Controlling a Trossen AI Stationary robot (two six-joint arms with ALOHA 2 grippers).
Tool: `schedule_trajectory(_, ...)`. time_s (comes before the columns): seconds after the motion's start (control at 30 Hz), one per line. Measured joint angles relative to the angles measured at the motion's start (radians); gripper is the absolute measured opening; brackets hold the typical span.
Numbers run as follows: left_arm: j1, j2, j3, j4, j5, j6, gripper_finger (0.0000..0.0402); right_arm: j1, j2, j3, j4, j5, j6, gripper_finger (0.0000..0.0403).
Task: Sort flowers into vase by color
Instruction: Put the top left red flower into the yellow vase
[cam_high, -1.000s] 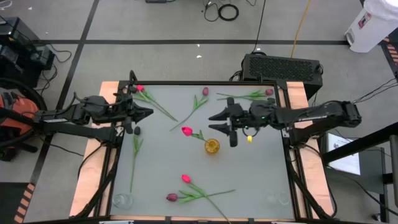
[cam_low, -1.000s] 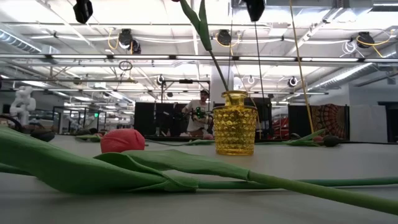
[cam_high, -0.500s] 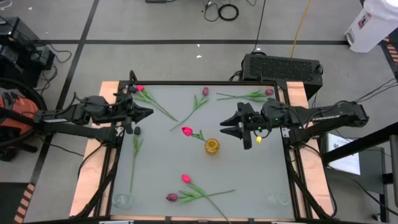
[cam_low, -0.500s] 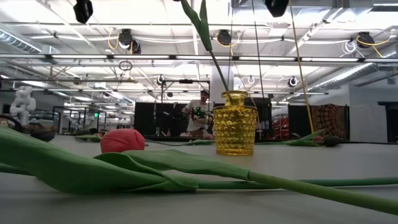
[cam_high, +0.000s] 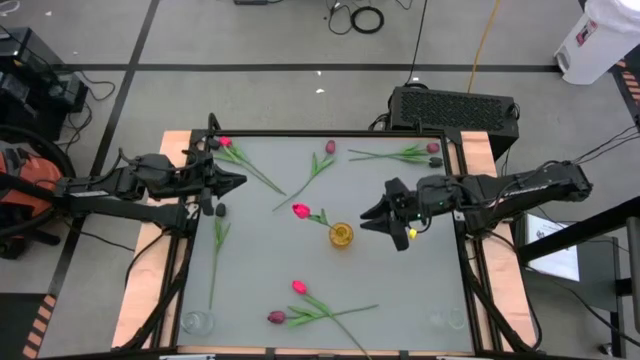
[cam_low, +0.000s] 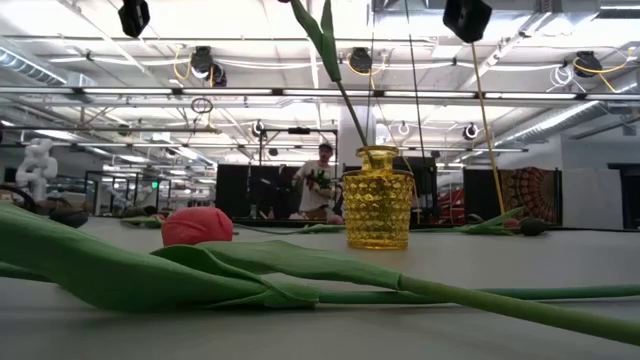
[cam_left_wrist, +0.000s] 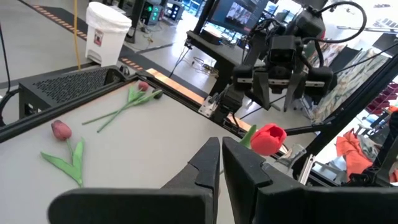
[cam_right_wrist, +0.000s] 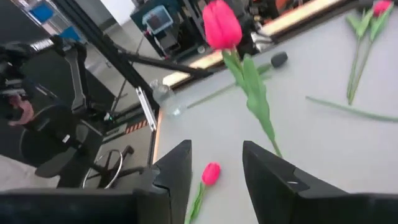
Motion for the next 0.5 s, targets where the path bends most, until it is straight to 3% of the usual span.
schedule_trajectory(0.5,0.000,0.000,0.000,0.000,-0.005,-0.054,0.0026,0.005,0.000,0.000,-0.020,0.001,0.016,0.0024)
